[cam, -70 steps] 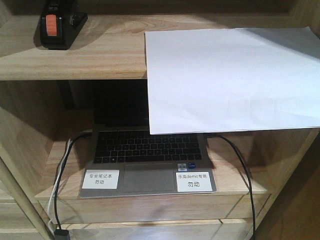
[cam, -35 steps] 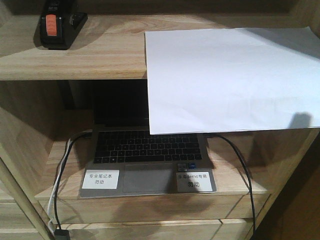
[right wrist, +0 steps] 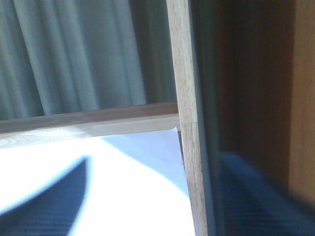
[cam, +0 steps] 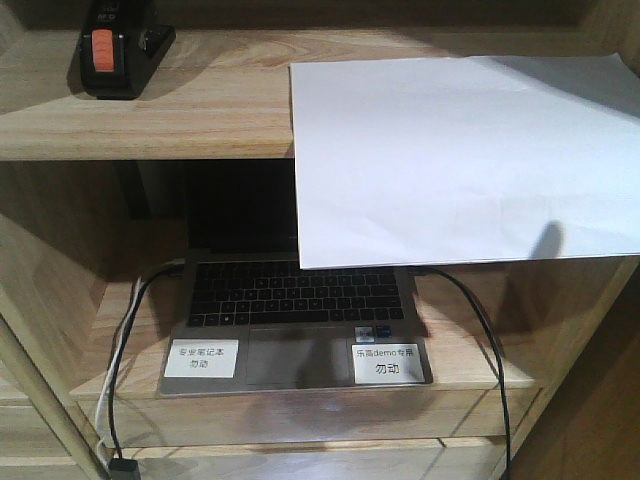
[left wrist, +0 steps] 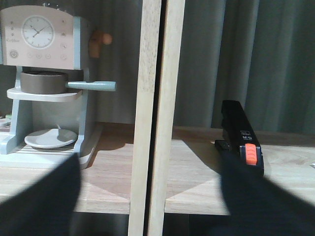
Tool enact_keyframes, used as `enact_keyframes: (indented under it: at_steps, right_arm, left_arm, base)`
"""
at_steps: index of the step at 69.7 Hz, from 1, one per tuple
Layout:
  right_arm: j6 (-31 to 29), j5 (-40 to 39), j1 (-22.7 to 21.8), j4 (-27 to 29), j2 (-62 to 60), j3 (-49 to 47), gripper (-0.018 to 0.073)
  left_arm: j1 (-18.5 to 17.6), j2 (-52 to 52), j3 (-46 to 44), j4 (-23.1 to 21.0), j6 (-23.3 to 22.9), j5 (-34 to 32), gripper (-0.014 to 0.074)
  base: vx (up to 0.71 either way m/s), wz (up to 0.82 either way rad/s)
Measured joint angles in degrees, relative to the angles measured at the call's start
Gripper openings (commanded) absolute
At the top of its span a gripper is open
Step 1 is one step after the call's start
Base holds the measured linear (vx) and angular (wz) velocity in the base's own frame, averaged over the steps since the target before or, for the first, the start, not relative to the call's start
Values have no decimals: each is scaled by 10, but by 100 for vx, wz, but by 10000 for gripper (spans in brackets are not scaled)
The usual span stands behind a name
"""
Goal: Grab stapler and paper to desk for stapling
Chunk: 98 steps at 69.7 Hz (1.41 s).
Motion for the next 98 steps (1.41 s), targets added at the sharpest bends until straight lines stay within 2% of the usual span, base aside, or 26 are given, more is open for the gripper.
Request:
enact_keyframes:
  at_steps: [4,16,25,32,44,55,70,86,98]
  right_arm:
    - [0,1,0,0,0,0,728]
    - [0,1,0,0,0,0,711]
    - [0,1,0,0,0,0,673]
    - [0,1,0,0,0,0,628]
    - [0,1,0,0,0,0,531]
    - [0,1,0,0,0,0,452]
    - [0,1,0,0,0,0,371]
    - [0,1,0,0,0,0,307]
    - [0,1,0,0,0,0,270]
  left_arm:
    - [0,0,0,0,0,0,733]
    - [0,0,0,0,0,0,717]
    - [-4,0,0,0,0,0,711]
    - [-22,0,0,0,0,0,701]
    - [-93,0,0,0,1,0,695]
    - [-177,0,0,0,26,1,687]
    - [-265,0,0,0,43,13,677]
    - [-340,3,0,-1,53,13,659]
    - [-359,37,0,-9,58,-14,652]
  base:
    - [0,0]
    - [0,0]
    - [0,0]
    - [0,0]
    - [0,0]
    - [0,0]
    - [0,0]
    - [0,0]
    - [0,0]
